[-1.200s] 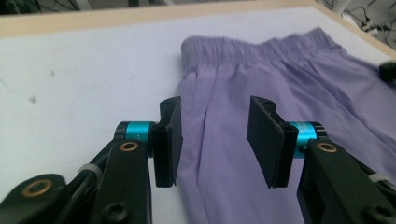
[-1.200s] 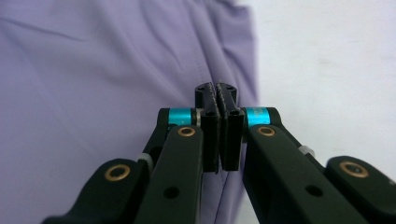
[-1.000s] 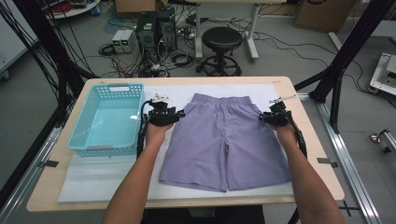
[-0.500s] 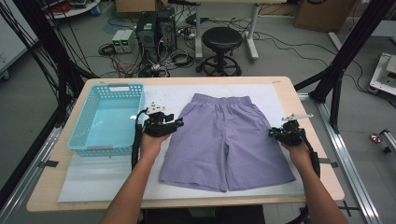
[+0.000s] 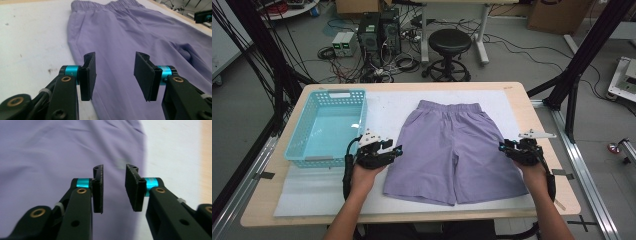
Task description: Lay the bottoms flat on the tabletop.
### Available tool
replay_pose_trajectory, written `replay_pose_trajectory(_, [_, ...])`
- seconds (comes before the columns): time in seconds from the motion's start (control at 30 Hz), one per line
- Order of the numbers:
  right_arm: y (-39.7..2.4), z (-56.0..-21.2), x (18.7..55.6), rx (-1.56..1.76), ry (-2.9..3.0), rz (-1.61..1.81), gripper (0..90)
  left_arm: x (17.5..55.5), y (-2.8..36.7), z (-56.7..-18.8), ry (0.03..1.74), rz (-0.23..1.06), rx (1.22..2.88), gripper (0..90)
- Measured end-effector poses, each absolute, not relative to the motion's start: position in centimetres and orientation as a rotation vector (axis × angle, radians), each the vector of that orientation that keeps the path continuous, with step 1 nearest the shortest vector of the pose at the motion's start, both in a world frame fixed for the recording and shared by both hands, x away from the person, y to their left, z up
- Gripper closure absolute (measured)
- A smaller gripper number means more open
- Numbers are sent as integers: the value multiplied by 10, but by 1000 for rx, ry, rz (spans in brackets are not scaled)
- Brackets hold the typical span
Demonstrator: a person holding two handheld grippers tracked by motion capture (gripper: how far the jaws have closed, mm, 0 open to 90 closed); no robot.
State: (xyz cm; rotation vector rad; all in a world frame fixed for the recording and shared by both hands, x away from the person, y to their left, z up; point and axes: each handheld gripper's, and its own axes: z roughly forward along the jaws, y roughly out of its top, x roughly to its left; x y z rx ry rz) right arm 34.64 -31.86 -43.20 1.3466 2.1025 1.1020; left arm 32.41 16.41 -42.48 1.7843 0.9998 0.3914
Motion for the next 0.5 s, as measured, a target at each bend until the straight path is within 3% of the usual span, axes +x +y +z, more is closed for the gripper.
replay_pose_trajectory(0.5, [-188, -430, 315, 972, 2411, 1232, 682, 270, 191, -438, 1011, 354, 1766, 545])
